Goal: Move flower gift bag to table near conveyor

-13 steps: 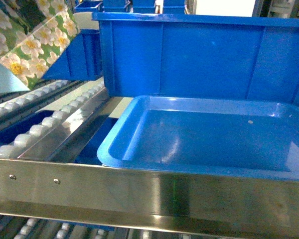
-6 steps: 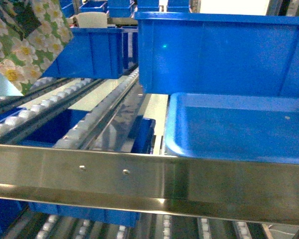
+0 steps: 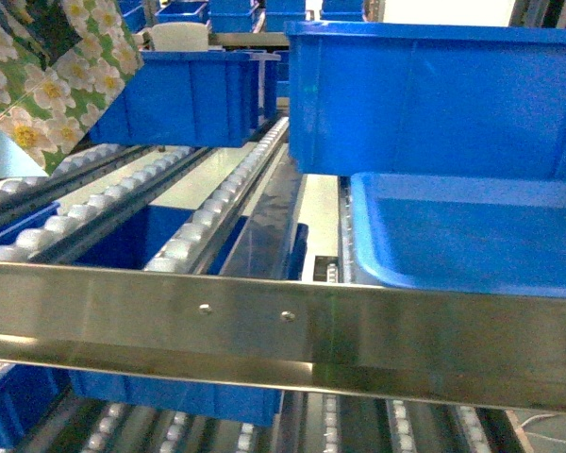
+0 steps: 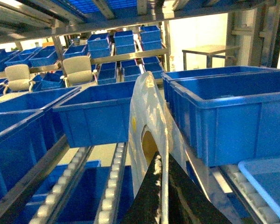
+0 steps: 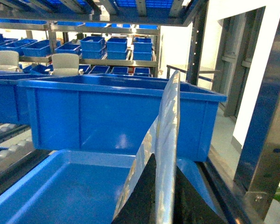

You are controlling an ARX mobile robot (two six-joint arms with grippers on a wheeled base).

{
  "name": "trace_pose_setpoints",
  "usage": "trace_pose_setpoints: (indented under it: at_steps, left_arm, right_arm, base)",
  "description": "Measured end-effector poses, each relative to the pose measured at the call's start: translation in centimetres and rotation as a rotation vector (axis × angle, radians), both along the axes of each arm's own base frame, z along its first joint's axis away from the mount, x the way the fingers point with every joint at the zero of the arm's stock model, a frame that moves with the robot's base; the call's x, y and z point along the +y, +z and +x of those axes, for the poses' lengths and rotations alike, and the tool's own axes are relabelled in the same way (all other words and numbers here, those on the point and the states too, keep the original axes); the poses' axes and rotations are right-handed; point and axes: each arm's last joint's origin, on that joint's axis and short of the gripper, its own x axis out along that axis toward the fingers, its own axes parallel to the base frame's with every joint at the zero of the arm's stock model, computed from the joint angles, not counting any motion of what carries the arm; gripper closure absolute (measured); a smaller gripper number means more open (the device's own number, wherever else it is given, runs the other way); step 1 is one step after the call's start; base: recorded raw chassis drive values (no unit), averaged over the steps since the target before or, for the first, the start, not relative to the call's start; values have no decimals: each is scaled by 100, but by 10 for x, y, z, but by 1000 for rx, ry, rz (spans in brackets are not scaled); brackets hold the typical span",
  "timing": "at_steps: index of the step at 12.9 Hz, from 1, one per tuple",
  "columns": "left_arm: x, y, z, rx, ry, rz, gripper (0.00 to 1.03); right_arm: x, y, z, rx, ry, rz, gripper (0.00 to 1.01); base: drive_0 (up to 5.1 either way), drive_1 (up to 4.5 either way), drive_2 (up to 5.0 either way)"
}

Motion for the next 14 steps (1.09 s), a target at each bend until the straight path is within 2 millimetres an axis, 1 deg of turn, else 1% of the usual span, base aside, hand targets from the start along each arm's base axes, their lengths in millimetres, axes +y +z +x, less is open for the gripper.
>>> trace_pose_setpoints:
  at_steps: [2,14]
  left_arm:
    - [0,0,0,2,0,1,101]
    - [0,0,0,-1,0,-1,101]
  right_arm:
    - [0,0,0,3,0,0,98]
    - [0,0,0,-2,1,0,98]
  base:
    - [0,0,0]
    - [-492,119,343]
